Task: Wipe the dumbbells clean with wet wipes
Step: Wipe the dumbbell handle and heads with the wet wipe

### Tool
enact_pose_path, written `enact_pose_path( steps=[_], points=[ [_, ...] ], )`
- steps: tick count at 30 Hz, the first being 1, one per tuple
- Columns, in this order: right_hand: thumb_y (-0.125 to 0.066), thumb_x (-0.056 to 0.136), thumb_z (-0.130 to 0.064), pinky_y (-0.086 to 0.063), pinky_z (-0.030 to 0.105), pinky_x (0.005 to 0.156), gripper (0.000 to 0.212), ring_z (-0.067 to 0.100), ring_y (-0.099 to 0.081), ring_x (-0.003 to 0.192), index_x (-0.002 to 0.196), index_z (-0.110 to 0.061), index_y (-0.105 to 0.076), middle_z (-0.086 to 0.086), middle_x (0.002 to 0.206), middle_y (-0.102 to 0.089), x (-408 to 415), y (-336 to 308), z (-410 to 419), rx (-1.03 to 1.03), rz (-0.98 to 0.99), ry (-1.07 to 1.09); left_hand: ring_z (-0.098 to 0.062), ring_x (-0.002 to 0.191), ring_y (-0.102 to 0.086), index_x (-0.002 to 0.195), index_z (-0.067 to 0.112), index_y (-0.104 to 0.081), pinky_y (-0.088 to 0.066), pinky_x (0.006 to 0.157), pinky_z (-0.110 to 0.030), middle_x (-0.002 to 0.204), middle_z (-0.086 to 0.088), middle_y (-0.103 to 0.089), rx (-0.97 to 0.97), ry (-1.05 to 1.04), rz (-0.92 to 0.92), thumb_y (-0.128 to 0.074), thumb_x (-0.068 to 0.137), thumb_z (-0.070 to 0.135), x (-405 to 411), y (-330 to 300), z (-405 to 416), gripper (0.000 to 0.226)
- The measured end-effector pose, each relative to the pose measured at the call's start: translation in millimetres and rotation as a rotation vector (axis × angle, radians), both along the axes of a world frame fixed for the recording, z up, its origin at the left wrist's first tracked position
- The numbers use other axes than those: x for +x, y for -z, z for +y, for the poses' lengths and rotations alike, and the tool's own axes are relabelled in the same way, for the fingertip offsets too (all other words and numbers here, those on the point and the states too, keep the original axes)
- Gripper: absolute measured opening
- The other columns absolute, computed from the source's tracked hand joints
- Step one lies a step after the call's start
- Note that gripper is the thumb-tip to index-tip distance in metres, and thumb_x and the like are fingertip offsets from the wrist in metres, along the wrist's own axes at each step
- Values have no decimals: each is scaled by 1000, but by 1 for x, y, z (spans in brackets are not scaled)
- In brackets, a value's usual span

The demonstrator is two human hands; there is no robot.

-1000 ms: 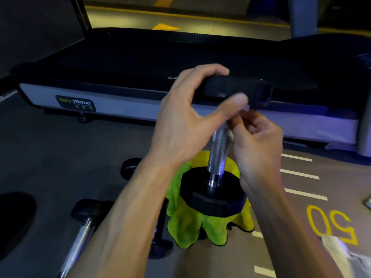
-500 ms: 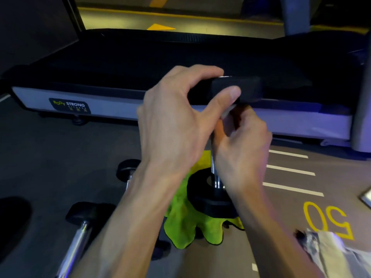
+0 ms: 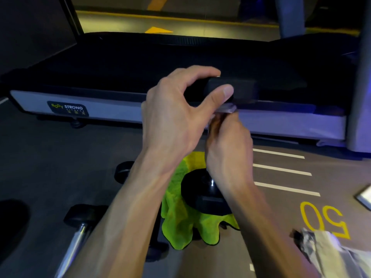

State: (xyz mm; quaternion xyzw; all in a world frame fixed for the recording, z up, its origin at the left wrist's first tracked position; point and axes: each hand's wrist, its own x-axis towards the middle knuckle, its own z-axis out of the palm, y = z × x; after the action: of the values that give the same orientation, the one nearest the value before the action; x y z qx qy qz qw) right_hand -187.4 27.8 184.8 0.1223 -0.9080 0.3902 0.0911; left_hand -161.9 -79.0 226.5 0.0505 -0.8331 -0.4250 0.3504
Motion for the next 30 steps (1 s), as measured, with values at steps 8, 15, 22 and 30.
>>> enact_pose_path(
  steps=[8, 15, 22, 30],
  points=[
    [-39, 111, -23, -46, 24, 65, 51, 2, -65, 61, 70, -22, -68, -8, 63, -70, -16, -8, 10, -700, -330, -93, -6, 111, -70, 117, 44, -75, -56, 97, -45, 114, 22, -73, 52, 35, 8, -74, 86, 62, -3, 5, -5, 36],
    [-44, 107, -27, -41, 43, 75, 30, 39, -67, 98, 130, -9, -51, 12, 112, -67, 17, -1, -7, 332, 131, 63, -4, 112, -69, 119, 41, -75, -57, 95, -44, 116, 20, -73, 47, 29, 16, -73, 89, 59, -5, 7, -6, 35],
    [-39, 109, -39, -46, 43, 77, 37, 40, -61, 90, 97, -10, -59, 15, 104, -72, -2, -19, 3, 3, -107, -26, 1, 116, -66, 120, 44, -74, -55, 100, -38, 120, 24, -71, 34, 50, 6, -74, 89, 59, 1, 6, -3, 35],
    [-20, 98, -77, -56, 44, 85, 81, 17, -72, 84, 92, -13, -70, 1, 85, -77, -9, 29, 39, -116, -292, -325, -9, 112, -71, 117, 41, -76, -56, 99, -46, 118, 20, -74, 125, 97, 24, -77, 86, 59, -6, 8, -2, 36]
  ],
)
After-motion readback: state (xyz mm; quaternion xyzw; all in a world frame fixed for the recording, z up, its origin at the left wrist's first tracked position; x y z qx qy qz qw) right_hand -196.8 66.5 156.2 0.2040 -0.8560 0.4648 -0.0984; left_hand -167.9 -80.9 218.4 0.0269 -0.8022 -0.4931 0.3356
